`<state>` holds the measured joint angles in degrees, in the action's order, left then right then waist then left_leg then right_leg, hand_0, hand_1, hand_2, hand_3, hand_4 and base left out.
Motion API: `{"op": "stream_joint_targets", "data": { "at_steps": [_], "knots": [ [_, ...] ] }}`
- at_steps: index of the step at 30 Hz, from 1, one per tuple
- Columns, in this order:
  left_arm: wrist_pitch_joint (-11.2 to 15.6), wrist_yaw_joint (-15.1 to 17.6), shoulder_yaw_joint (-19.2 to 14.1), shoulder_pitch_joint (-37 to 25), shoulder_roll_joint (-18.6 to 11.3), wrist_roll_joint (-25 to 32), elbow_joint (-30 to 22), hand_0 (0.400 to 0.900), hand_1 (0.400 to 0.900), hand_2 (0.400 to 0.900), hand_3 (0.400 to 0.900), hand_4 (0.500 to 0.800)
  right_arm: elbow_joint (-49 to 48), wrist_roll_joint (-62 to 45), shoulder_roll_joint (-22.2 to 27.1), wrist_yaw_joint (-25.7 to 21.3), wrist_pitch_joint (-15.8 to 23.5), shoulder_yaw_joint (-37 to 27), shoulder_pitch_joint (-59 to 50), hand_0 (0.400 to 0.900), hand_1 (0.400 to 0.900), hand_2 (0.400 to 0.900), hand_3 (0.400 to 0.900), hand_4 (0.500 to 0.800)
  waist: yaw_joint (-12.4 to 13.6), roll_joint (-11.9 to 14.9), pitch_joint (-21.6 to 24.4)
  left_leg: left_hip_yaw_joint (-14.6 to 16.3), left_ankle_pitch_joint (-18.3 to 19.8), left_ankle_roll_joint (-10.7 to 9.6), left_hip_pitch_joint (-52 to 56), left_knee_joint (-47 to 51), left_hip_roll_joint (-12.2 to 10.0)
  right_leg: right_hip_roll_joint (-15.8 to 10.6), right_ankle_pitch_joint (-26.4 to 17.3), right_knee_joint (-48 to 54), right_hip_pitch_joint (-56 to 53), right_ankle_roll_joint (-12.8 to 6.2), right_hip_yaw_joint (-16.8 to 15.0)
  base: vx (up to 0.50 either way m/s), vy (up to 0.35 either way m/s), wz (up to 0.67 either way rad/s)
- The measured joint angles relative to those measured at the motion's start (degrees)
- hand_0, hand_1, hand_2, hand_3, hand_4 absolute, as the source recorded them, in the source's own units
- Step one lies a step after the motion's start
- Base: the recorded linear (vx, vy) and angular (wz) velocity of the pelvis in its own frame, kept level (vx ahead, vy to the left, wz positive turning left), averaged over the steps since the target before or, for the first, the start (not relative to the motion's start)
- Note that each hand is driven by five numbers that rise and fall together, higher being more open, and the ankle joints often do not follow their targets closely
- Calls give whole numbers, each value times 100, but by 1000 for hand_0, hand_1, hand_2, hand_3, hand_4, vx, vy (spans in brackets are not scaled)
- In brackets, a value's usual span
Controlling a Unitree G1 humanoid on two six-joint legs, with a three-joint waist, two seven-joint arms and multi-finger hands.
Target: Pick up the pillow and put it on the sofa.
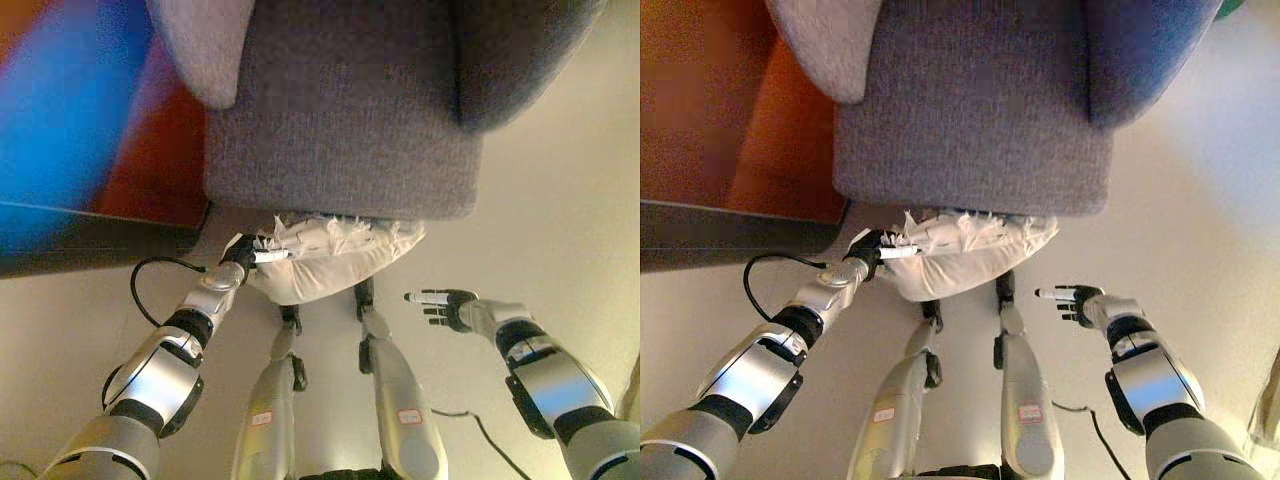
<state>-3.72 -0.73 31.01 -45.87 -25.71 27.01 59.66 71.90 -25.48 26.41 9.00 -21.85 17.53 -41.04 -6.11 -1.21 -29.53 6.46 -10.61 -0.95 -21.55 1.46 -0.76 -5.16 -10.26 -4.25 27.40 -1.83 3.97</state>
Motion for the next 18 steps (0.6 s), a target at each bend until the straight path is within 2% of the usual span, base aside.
{"op": "stream_joint_targets", "data": {
  "at_steps": [6,10,12,15,18],
  "knots": [
    [-331,-231,132,182,-401,-296,-435,400,400,400,400,500,-2,298,-2,129,9,-226,727,900,900,900,900,800,-6,-81,57,3,53,3,926,313,-29,17,-18,418,-982,-25,38,130,20,-1],
    [-488,-464,132,287,-423,-497,-484,400,400,400,400,500,-11,366,-4,140,-6,-349,1027,900,900,900,900,800,-5,-184,137,-9,165,-4,1249,315,-31,26,-31,652,-1421,-42,84,197,-1,-1],
    [-638,-732,131,433,-482,-690,-704,400,400,400,400,500,-32,485,-4,175,6,-562,1201,900,900,900,900,800,-11,-273,192,-5,247,0,1525,316,-39,44,-52,827,-1779,-15,92,227,-19,-1],
    [-684,-1003,132,683,-532,-882,-933,400,400,400,400,500,-53,613,11,273,23,-676,1460,900,900,900,900,800,-14,-354,446,-7,350,-16,1766,320,-54,54,0,914,-2062,-26,104,206,-64,-2],
    [-757,-1251,132,696,-675,-1078,-1107,400,400,400,400,500,-55,623,12,372,37,-843,1574,900,900,900,900,800,-37,-359,504,1,428,-26,2034,321,-71,69,72,914,-2328,-28,107,215,-67,-3]
  ]
}}
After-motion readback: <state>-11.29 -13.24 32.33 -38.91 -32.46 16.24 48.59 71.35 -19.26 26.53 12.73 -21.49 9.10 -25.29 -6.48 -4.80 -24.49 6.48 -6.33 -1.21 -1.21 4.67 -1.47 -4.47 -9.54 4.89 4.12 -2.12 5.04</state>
